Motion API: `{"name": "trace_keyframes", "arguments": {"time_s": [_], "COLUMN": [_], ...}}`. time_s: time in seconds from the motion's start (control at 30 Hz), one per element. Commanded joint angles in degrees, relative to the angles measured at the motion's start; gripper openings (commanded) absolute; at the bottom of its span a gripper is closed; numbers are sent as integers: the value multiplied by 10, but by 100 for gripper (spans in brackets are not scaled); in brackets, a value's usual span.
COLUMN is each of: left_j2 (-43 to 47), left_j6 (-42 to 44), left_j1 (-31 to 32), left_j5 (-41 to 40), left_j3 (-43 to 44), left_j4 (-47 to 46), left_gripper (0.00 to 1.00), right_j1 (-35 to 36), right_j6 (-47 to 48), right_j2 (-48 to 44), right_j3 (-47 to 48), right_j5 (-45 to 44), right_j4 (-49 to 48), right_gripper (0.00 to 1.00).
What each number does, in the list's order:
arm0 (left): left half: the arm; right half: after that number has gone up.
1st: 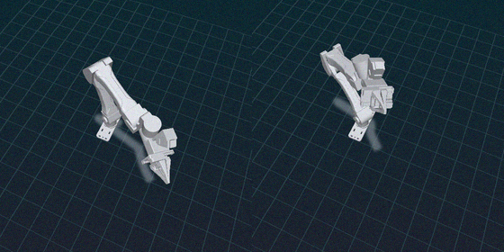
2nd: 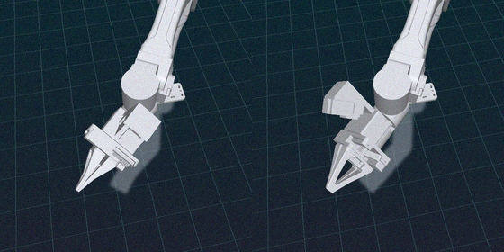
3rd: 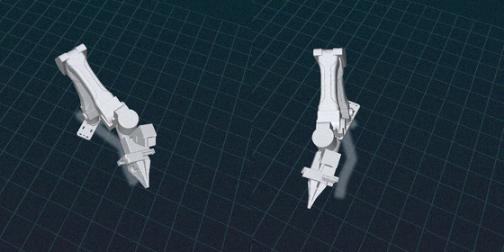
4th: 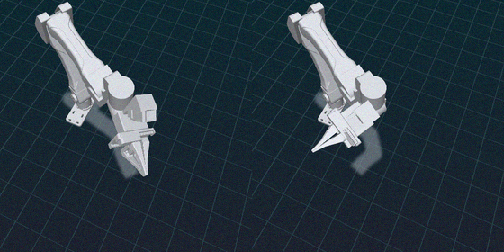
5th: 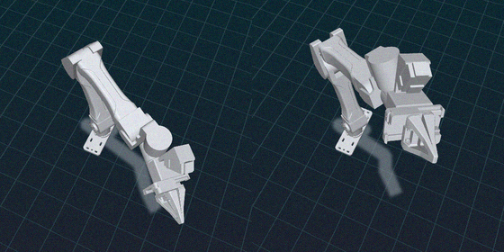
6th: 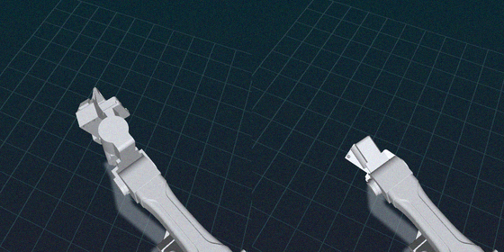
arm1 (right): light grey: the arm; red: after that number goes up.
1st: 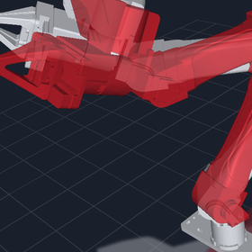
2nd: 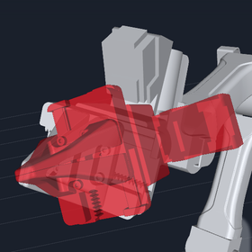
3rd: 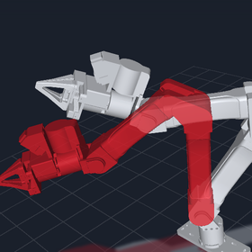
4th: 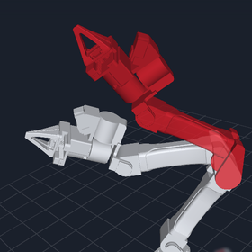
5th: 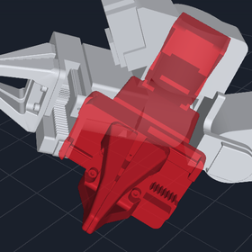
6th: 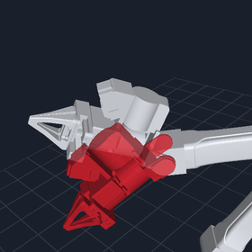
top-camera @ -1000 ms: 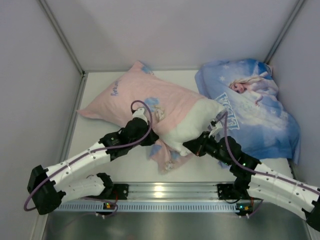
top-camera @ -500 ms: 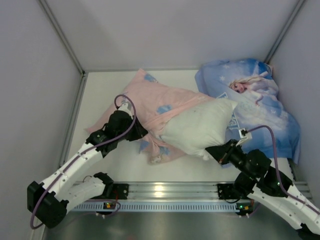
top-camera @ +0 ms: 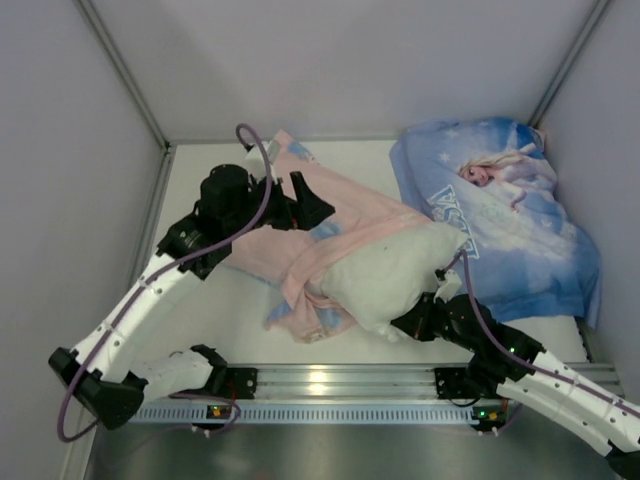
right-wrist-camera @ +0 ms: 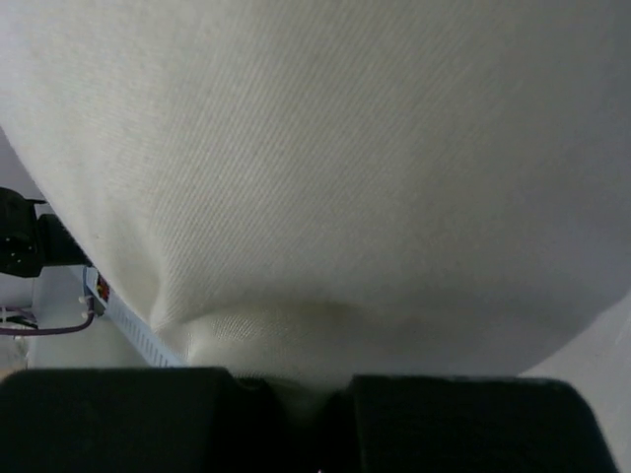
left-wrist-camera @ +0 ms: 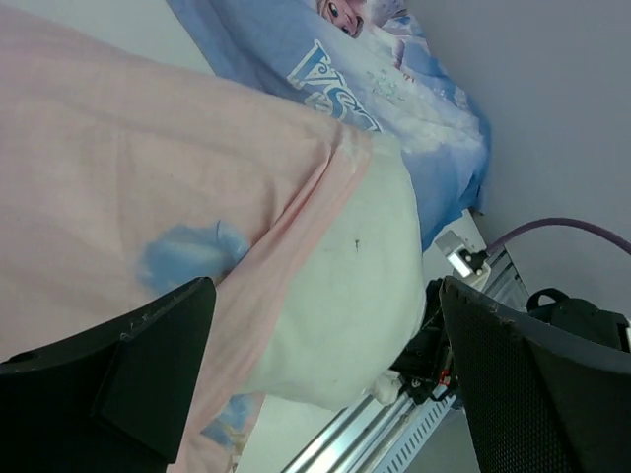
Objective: Remove the pillowcase from the pillow
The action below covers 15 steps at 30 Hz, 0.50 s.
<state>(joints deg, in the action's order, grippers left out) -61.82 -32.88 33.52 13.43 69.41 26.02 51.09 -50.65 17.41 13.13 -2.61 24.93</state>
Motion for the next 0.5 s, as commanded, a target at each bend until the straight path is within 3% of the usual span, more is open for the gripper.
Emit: {"name": "trace_keyframes", "arguments": {"time_s": [0.0, 0.07, 0.23, 0.47], "left_j2": [-100, -162, -276, -359], "left_j6": [40, 60, 109, 127], "left_j1": [17, 45, 152, 180], "left_j5": [13, 0, -138, -251], "left_j3": [53, 90, 176, 225], "left_j4": [-12, -10, 7, 17], "left_gripper": [99, 99, 99, 99], "right_j1": [-4, -4, -4, -3], "right_j6": [-3, -5, -10, -12], "right_j2": [-1, -14, -30, -33], "right_j3": [9, 8, 2, 1], "right_j5": [20, 19, 23, 23], "right_j4": [-68, -61, -56, -56], "right_gripper": [0, 0, 0, 0]}}
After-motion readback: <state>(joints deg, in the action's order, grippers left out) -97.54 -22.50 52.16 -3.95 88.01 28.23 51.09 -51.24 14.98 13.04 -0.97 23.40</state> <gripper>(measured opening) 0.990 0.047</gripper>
